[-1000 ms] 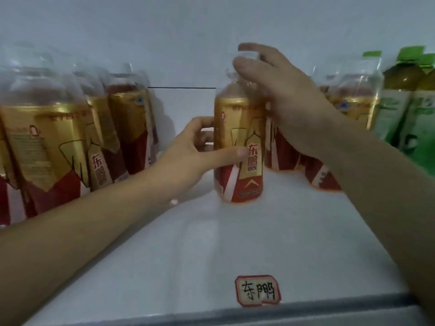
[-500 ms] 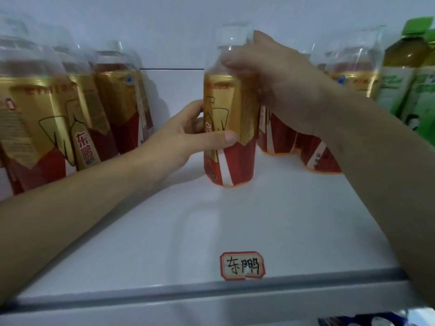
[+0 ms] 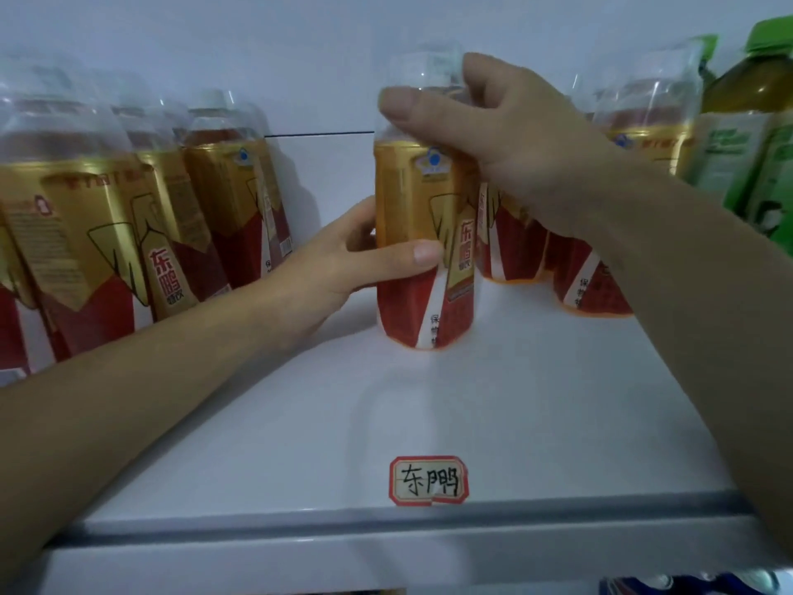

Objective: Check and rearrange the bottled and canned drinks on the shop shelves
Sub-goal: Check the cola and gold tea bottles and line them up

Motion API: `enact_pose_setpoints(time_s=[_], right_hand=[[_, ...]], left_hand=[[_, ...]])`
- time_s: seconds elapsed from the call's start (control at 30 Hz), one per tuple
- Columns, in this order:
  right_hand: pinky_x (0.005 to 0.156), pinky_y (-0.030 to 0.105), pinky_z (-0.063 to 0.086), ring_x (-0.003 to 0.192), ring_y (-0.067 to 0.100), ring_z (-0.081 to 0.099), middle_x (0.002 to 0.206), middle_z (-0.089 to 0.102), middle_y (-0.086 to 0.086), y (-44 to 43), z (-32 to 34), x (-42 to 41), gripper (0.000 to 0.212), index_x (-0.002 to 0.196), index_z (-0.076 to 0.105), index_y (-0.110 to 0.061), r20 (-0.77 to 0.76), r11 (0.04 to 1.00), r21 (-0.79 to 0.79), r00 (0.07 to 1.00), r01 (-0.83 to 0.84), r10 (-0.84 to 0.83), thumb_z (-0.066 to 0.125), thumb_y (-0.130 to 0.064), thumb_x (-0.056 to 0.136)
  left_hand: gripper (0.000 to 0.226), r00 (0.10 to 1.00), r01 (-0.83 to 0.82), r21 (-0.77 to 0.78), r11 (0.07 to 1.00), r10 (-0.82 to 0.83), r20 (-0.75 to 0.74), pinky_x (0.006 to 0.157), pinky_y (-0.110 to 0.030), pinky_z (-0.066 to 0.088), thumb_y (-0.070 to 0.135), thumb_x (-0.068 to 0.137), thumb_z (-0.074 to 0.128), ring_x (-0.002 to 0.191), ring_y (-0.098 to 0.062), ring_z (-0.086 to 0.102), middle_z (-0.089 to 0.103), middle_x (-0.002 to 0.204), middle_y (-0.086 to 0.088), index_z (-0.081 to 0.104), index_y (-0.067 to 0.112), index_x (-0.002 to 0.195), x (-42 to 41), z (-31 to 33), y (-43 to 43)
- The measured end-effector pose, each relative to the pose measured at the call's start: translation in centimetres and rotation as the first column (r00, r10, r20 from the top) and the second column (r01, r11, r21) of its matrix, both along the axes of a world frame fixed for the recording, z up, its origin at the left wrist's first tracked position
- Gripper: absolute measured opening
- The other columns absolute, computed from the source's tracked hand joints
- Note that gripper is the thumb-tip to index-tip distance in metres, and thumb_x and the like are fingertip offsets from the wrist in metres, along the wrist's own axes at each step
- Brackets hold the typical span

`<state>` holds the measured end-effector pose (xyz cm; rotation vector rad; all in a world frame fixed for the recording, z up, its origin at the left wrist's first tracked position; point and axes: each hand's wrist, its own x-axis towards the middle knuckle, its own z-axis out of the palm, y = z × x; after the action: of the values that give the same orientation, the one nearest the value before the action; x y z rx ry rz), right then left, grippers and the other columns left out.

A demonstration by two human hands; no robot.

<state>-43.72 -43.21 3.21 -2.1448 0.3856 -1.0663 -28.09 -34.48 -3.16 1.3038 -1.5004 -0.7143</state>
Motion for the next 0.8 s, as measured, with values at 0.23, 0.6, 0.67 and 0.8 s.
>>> enact_pose_setpoints(time_s=[0.23,0.6,0.67,0.8], right_hand=[[0.071,0.028,0.056,0.081,0.005,0.07,0.091,0.069,-0.01,-0.2,0.0,0.2,0.026,0.107,0.057,-0.028,0.008,0.995,0.092,0.999,-0.045,0.044,0.066,-0.048,0.093],[0.082,0.032,0.057,0.088,0.003,0.071,0.102,0.071,-0.012,0.2,0.1,0.1,0.038,0.113,0.056,-0.028,-0.011,0.998,0.043,0.999,0.04,-0.04,0.065,-0.057,0.09],[0.081,0.033,0.056,0.087,0.006,0.069,0.096,0.069,-0.011,0.0,0.1,0.1,0.022,0.103,0.058,-0.029,-0.017,0.999,0.052,1.0,0.002,-0.001,0.064,-0.048,0.092],[0.079,0.028,0.06,0.089,0.005,0.071,0.099,0.073,-0.009,0.1,-0.1,0.3,0.039,0.11,0.063,-0.023,0.012,0.999,-0.009,0.999,0.038,-0.038,0.073,-0.052,0.086]], left_hand=[[0.066,0.991,0.0,-0.042,0.999,-0.005,-0.131,0.093,-0.034,0.056,0.016,0.074,0.076,0.108,-0.022,0.07,0.074,0.114,-0.003,0.048,0.012,0.134,0.2,0.0,-0.3],[0.077,0.993,0.036,-0.052,0.998,-0.042,-0.114,0.095,-0.032,0.054,0.024,0.069,0.08,0.113,-0.022,0.068,0.071,0.121,-0.005,0.048,0.009,0.138,0.4,0.0,-0.4],[0.073,0.988,0.076,-0.031,0.997,-0.079,-0.133,0.093,-0.031,0.055,0.024,0.072,0.074,0.112,-0.024,0.068,0.071,0.12,-0.007,0.048,0.008,0.138,0.7,0.1,-0.2],[0.06,0.992,0.067,-0.072,0.995,-0.074,-0.1,0.09,-0.031,0.053,0.017,0.081,0.068,0.113,-0.023,0.066,0.068,0.123,-0.008,0.048,0.01,0.137,0.4,0.1,-0.1]])
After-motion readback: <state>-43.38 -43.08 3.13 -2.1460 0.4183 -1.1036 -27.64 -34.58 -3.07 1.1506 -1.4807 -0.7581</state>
